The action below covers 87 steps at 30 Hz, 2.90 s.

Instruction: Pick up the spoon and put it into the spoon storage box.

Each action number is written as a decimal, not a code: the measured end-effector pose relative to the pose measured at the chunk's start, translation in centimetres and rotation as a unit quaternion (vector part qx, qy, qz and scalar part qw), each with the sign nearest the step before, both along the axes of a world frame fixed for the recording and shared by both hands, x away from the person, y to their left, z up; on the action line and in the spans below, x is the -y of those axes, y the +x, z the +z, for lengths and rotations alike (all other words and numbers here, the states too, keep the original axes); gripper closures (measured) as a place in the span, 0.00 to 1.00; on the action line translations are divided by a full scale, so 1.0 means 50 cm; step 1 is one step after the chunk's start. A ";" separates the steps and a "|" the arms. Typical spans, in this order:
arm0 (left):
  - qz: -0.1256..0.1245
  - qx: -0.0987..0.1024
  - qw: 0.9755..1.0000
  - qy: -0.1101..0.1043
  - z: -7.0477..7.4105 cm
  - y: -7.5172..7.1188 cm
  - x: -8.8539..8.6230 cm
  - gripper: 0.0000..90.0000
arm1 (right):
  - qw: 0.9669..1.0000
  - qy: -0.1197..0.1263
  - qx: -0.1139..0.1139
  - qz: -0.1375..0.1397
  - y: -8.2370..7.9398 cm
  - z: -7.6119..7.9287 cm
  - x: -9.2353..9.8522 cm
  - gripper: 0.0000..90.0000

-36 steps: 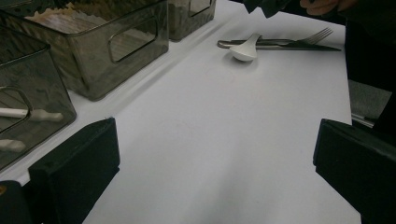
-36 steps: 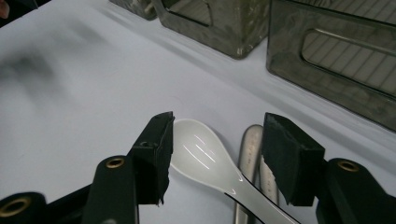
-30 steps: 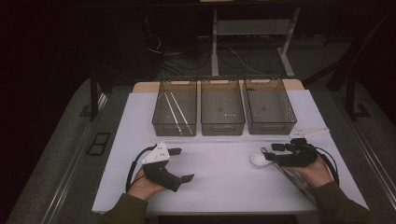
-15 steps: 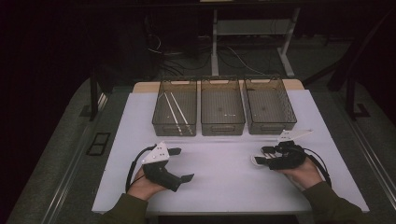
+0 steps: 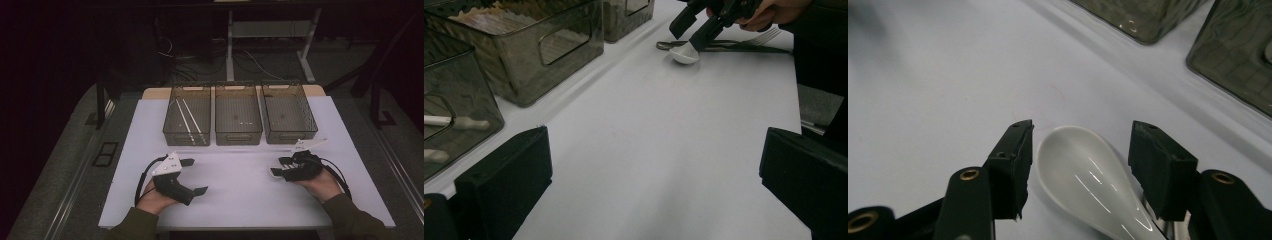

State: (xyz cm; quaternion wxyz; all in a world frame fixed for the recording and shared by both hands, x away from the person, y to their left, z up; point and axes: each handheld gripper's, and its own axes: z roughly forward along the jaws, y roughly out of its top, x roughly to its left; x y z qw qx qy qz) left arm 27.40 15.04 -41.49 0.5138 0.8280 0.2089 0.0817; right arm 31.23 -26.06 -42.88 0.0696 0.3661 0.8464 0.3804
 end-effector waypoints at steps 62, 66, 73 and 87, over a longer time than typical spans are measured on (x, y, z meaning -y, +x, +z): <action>0.000 -0.001 1.000 -0.002 0.000 -0.001 0.002 0.00 | 0.993 -0.082 0.003 0.088 -0.002 -0.017 0.005 0.84; 0.001 -0.001 1.000 -0.002 0.000 -0.001 0.002 0.00 | 0.993 -0.080 0.002 0.089 -0.001 -0.014 0.009 0.87; 0.001 -0.001 1.000 -0.002 0.000 -0.001 0.002 0.00 | 0.993 -0.071 -0.005 0.093 -0.002 -0.009 0.014 0.92; 0.001 -0.007 1.000 -0.012 -0.007 0.004 -0.004 0.00 | 0.995 -0.057 0.005 0.080 -0.001 0.015 0.020 0.93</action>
